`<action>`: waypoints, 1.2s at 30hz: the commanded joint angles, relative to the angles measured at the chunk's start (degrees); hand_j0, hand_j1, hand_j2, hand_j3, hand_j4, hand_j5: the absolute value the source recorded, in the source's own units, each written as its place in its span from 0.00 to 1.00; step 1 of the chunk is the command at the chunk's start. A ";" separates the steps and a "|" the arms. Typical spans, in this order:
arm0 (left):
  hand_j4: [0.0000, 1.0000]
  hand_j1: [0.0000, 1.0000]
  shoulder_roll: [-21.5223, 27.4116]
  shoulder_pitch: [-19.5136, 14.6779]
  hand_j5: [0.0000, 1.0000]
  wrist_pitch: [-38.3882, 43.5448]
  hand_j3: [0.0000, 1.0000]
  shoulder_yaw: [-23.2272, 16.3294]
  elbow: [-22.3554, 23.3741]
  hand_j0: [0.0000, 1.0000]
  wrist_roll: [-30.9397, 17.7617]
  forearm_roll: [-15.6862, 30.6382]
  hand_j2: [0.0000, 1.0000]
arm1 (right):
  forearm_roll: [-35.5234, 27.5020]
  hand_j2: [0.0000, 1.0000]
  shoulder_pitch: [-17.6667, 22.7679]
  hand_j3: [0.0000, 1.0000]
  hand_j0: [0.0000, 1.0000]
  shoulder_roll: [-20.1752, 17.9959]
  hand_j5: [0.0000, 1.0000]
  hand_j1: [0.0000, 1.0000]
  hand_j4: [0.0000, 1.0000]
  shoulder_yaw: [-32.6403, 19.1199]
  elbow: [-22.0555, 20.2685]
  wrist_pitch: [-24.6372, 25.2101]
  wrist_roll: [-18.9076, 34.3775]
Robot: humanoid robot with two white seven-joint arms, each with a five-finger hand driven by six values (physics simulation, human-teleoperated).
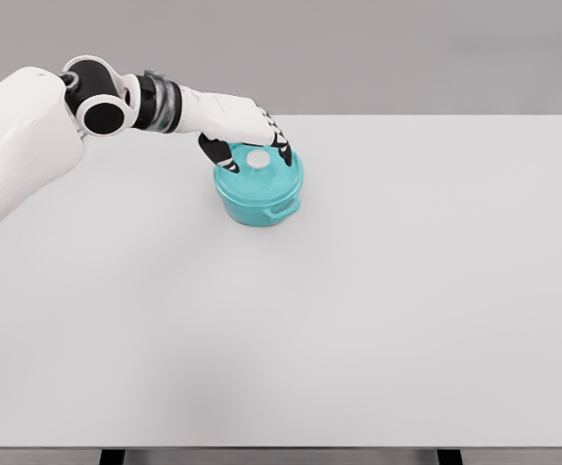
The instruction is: Open the lid of the pot with left arm
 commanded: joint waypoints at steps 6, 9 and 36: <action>0.75 0.75 -1.64 0.09 0.75 0.14 0.75 0.05 2.00 0.75 0.02 -1.38 0.75 | 0.00 1.00 0.00 1.00 1.00 -0.01 1.00 1.00 1.00 0.01 0.00 -0.01 0.01; 0.75 0.75 -1.64 0.09 0.75 0.14 0.75 -0.04 2.00 0.75 0.02 -1.38 0.75 | 0.00 1.00 0.00 1.00 1.00 -0.01 1.00 1.00 1.00 0.01 0.00 -0.01 0.01; 0.73 0.73 -4.19 0.70 0.73 0.23 0.73 0.40 5.78 0.73 0.02 -4.46 0.73 | 0.00 1.00 0.00 1.00 1.00 -0.01 1.00 1.00 1.00 0.01 0.00 -0.01 0.01</action>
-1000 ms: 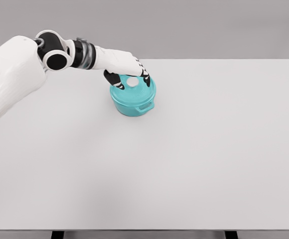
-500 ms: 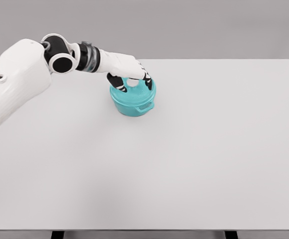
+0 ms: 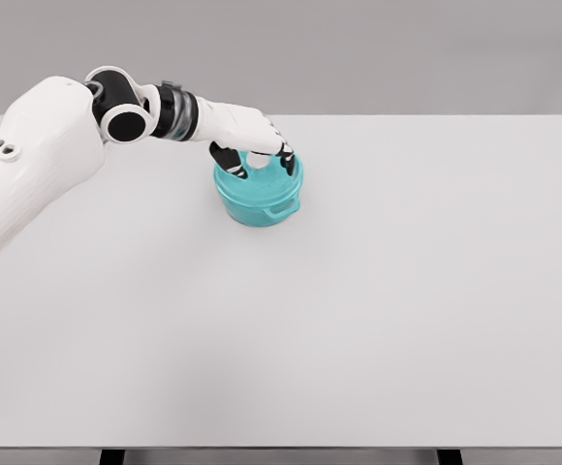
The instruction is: Open the lid of the pot with left arm
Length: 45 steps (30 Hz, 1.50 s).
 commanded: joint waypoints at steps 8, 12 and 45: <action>0.61 0.61 -0.16 0.00 0.61 0.13 0.61 0.17 0.59 0.61 0.02 -0.87 0.61 | 0.00 1.00 0.00 1.00 1.00 -0.01 1.00 1.00 1.00 0.01 0.00 -0.01 0.01; 0.52 0.52 -0.16 0.00 0.52 0.05 0.52 0.17 0.59 0.52 0.02 -0.96 0.52 | 0.00 1.00 0.00 1.00 1.00 -0.01 1.00 1.00 1.00 0.01 0.00 0.07 0.01; 1.00 1.00 24.71 5.63 1.00 -2.43 1.00 6.94 -8.46 1.00 0.02 -0.34 1.00 | 0.00 1.00 0.00 1.00 1.00 -0.01 1.00 1.00 1.00 0.01 0.00 -0.01 0.01</action>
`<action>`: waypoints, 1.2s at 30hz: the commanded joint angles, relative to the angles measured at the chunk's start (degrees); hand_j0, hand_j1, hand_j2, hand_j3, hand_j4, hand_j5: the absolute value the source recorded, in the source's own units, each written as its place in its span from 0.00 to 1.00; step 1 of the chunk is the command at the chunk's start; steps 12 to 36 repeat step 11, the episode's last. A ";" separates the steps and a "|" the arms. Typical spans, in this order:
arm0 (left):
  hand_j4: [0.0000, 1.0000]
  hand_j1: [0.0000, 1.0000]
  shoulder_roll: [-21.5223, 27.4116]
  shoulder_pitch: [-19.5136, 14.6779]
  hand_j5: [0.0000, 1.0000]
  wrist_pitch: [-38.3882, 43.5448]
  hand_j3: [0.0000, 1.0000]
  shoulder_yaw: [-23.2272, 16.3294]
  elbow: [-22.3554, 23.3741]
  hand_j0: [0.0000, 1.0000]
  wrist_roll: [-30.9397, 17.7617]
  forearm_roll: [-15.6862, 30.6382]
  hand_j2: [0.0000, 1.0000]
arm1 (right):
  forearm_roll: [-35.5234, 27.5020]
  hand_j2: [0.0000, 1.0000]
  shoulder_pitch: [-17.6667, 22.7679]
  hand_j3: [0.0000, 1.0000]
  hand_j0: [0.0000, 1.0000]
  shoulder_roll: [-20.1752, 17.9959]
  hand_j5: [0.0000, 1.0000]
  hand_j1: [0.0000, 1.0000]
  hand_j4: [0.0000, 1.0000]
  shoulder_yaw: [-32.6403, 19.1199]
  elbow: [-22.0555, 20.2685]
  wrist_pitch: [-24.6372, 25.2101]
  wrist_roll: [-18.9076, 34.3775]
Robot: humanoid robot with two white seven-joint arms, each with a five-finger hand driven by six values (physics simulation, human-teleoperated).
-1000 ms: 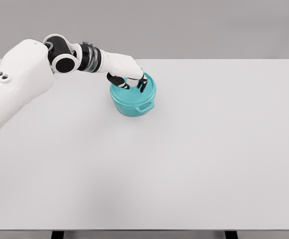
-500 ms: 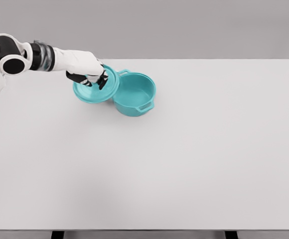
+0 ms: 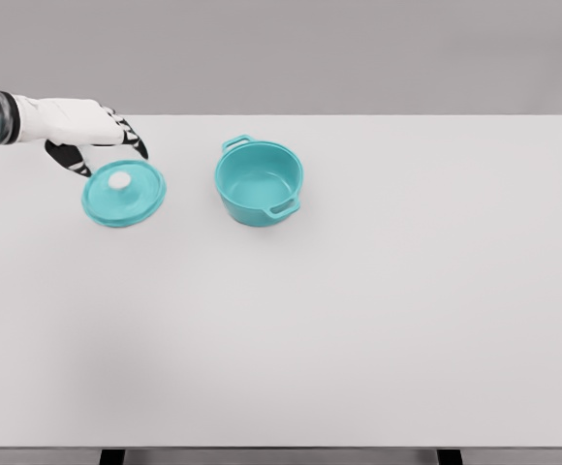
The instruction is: Open the lid of the pot with left arm
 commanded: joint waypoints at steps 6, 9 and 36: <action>1.00 1.00 2.86 3.95 1.00 0.13 1.00 4.92 14.71 1.00 0.02 7.93 1.00 | 0.00 1.00 0.00 1.00 1.00 -0.01 1.00 1.00 1.00 0.01 0.00 -0.01 0.01; 1.00 1.00 2.95 4.22 1.00 0.13 1.00 4.83 14.88 1.00 0.02 8.01 1.00 | 0.00 1.00 0.00 1.00 1.00 -0.01 1.00 1.00 1.00 0.01 0.00 -0.01 0.01; 1.00 1.00 2.95 4.31 1.00 0.13 1.00 4.92 14.97 1.00 0.02 7.93 1.00 | 0.00 1.00 0.00 1.00 1.00 -0.01 1.00 1.00 1.00 0.01 0.00 -0.01 0.01</action>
